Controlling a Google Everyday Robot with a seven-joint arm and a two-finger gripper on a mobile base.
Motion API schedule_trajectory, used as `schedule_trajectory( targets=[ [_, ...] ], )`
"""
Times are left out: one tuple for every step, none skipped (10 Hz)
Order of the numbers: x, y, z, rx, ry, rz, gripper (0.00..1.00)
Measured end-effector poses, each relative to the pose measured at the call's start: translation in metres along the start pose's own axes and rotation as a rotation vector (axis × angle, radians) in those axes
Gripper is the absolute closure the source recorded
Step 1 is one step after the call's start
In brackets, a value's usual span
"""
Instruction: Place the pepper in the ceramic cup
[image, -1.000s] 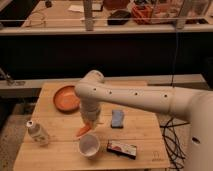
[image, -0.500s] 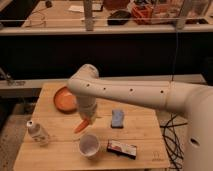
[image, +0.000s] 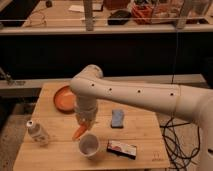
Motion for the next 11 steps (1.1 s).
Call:
schedule_trajectory(
  targets=[
    [-0.006, 0.004, -0.001, -0.022, -0.005, 0.0, 1.0],
    [-0.015, 0.005, -0.004, -0.05, -0.009, 0.002, 1.0],
    [-0.021, 0.009, -0.009, -0.067, -0.012, 0.021, 1.0],
    [-0.026, 0.011, -0.017, -0.071, -0.017, 0.046, 1.0],
    [-0.03, 0.011, -0.025, -0.066, -0.03, 0.063, 1.0],
    [-0.035, 0.011, -0.028, -0.06, -0.044, 0.077, 1.0],
    [-0.038, 0.013, -0.03, -0.053, -0.062, 0.093, 1.0],
    [-0.041, 0.016, -0.031, -0.04, -0.095, 0.119, 1.0],
    [-0.043, 0.02, -0.03, -0.028, -0.146, 0.157, 1.0],
    [-0.043, 0.026, -0.03, -0.009, -0.198, 0.195, 1.0],
    [-0.043, 0.033, -0.03, 0.021, -0.247, 0.232, 1.0]
  ],
)
